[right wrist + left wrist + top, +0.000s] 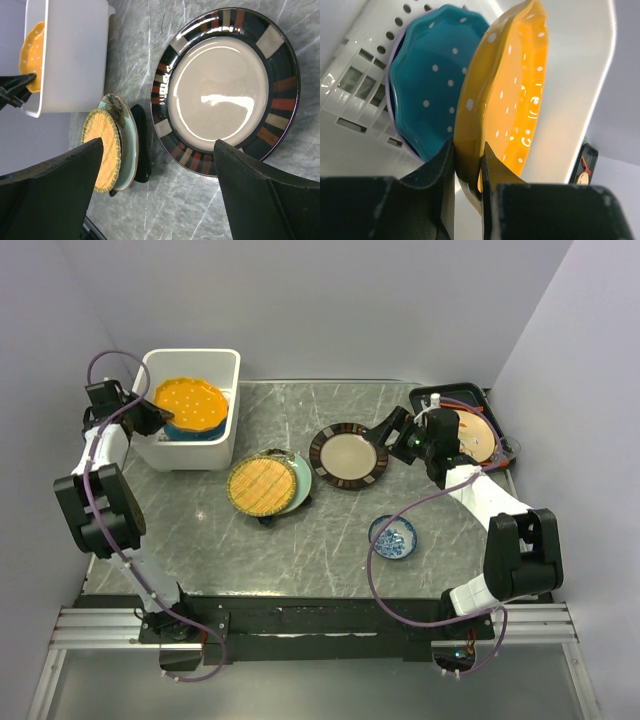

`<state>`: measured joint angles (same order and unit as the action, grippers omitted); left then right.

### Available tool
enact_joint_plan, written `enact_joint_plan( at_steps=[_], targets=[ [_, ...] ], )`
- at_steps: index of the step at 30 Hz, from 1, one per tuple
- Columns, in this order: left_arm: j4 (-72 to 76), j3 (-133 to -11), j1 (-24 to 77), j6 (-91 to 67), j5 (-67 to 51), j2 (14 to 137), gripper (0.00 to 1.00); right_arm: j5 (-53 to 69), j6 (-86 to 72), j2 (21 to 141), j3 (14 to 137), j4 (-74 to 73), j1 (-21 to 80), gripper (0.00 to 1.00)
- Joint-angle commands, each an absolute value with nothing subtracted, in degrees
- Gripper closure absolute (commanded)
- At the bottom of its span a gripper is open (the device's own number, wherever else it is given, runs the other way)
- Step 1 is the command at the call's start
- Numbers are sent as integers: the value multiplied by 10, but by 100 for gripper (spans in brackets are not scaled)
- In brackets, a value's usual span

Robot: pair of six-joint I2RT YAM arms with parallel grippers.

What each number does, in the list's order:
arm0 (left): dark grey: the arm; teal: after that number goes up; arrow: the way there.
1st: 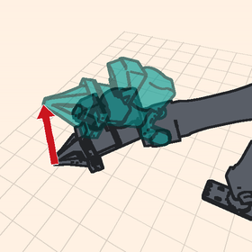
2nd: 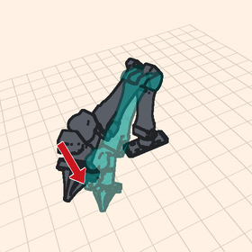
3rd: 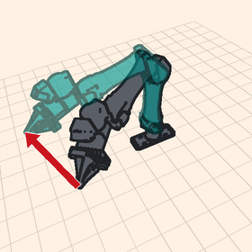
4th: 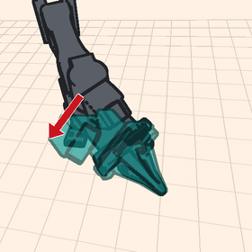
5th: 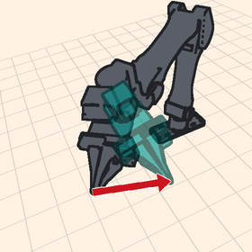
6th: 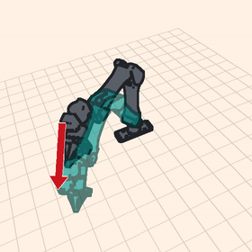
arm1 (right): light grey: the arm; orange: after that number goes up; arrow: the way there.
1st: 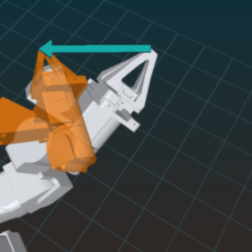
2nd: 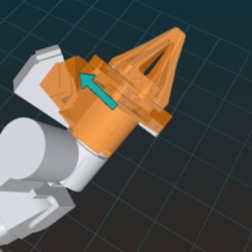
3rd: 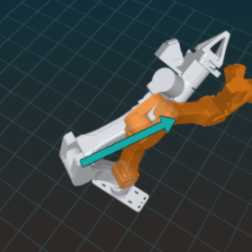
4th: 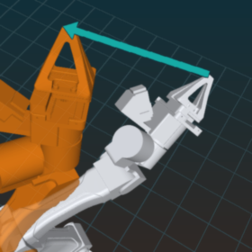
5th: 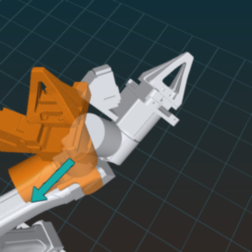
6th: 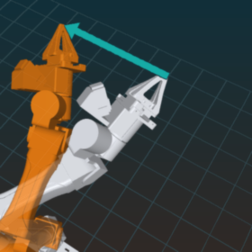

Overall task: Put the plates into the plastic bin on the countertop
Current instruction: Place the plate in the plastic bin.

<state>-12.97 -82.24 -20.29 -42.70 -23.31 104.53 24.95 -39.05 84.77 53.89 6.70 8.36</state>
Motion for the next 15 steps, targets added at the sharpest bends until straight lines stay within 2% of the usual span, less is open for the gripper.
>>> enact_joint_plan(
  at_steps=[1, 9, 15],
  targets=[
    [-102, -895, -201, -429, -278, 1048, 99, 253, -377, 856, 551, 70, 82, 2],
    [-157, -940, -180, -385, -225, 1072, 94, 255, -375, 862, 554, 64, 81, 2],
    [-214, -982, -162, -359, -203, 1101, 86, 258, -372, 864, 556, 58, 82, 2]
  ],
)
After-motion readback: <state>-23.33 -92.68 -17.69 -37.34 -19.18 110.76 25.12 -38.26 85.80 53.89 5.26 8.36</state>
